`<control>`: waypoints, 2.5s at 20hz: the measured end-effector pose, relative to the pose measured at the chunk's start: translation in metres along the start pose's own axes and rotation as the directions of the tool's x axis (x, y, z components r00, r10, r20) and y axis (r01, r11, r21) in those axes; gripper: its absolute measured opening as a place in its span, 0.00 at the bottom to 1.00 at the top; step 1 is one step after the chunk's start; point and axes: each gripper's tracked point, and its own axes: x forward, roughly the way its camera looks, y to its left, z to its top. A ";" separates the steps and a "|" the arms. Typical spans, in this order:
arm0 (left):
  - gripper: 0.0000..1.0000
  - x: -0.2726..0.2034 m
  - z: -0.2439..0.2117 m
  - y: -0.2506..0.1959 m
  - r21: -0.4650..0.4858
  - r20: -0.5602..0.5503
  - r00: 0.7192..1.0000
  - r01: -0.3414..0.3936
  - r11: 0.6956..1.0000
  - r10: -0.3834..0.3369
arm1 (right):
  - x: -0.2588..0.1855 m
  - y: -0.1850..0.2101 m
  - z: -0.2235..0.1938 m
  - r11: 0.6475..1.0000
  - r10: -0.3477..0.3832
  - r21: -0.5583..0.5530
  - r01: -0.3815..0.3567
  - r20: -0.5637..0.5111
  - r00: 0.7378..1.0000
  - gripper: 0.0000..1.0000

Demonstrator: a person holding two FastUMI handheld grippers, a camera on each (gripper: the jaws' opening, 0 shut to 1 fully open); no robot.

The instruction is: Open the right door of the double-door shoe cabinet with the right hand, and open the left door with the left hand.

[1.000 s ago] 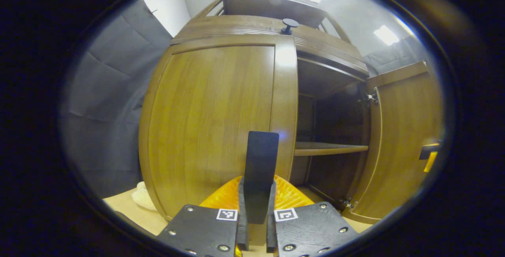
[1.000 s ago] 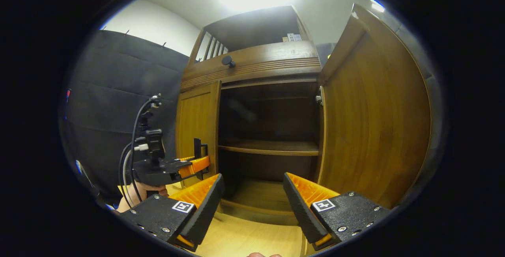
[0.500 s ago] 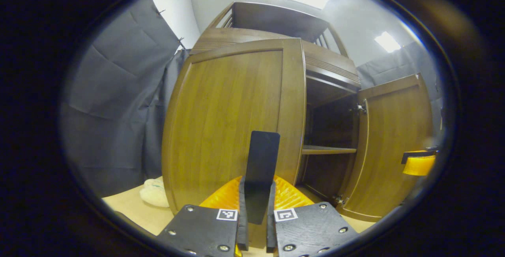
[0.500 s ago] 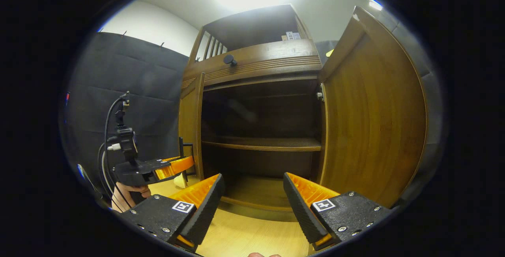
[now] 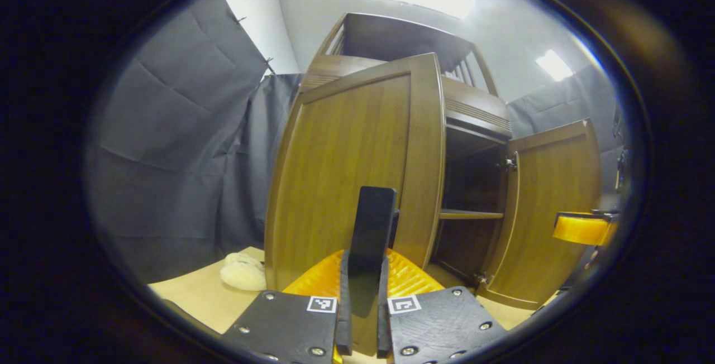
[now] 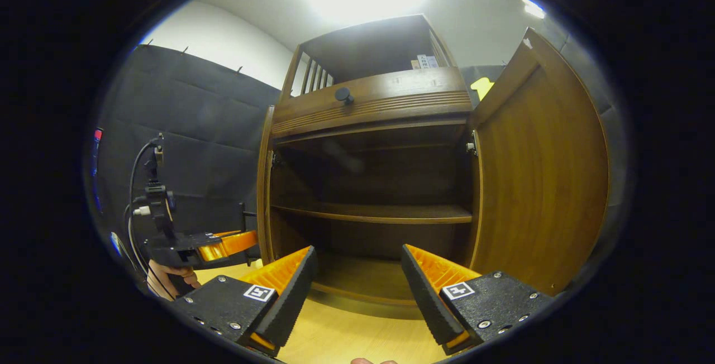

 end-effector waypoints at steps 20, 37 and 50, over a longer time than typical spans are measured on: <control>0.17 -0.008 0.014 0.006 0.065 0.027 0.999 -0.045 0.997 0.043 | 0.028 0.057 -0.040 0.998 0.045 0.037 -0.042 -0.094 0.995 0.92; 0.16 -0.029 0.042 0.033 0.143 0.055 0.996 -0.080 0.986 0.073 | 0.037 0.045 -0.049 1.000 0.001 0.030 0.002 -0.106 0.994 0.93; 0.27 -0.057 0.099 0.008 0.130 0.241 0.946 -0.253 0.959 0.217 | -0.002 0.017 -0.012 0.999 -0.047 0.025 0.047 -0.014 0.999 0.93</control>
